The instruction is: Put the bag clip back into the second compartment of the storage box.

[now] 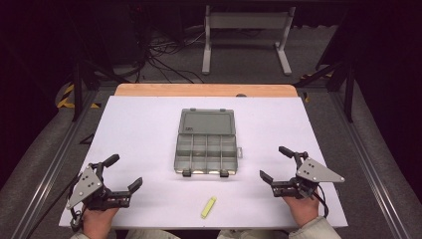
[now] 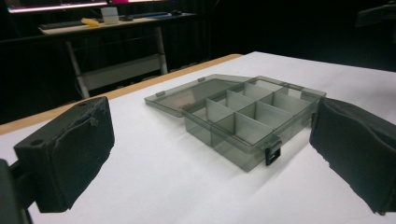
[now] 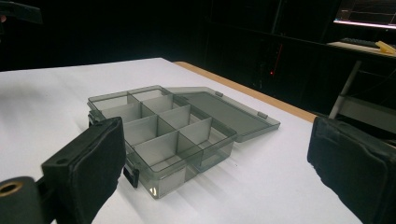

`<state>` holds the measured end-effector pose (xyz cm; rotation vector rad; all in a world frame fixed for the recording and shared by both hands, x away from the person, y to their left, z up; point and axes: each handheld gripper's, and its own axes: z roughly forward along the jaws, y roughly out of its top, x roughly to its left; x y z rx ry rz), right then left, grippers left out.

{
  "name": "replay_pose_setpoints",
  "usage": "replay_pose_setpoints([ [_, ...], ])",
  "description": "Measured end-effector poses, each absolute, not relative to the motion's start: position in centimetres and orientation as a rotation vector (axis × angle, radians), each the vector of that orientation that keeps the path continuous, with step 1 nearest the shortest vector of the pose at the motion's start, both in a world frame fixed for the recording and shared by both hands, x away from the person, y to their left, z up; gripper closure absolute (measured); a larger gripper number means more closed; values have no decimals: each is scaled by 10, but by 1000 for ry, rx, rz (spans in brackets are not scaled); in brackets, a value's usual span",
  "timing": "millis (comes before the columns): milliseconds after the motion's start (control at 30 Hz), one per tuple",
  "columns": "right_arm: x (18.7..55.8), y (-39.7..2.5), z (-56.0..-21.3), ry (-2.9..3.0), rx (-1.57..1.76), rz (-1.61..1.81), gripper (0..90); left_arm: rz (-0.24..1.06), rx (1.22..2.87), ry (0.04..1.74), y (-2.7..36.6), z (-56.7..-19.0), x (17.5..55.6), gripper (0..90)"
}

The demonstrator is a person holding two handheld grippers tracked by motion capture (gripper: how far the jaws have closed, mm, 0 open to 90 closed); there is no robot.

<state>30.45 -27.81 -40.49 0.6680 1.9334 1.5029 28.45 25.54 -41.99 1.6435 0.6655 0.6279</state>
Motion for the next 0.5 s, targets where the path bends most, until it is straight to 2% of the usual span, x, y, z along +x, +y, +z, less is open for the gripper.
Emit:
replay_pose_setpoints([
  [467, 305, -277, -406, 1938, 667, 1511, 51, 541, 1661, 657, 248, -415, 287, 10],
  [500, 304, -276, -406, 1940, 666, 1509, 51, 500, 1656, 662, 244, -414, 289, 10],
])
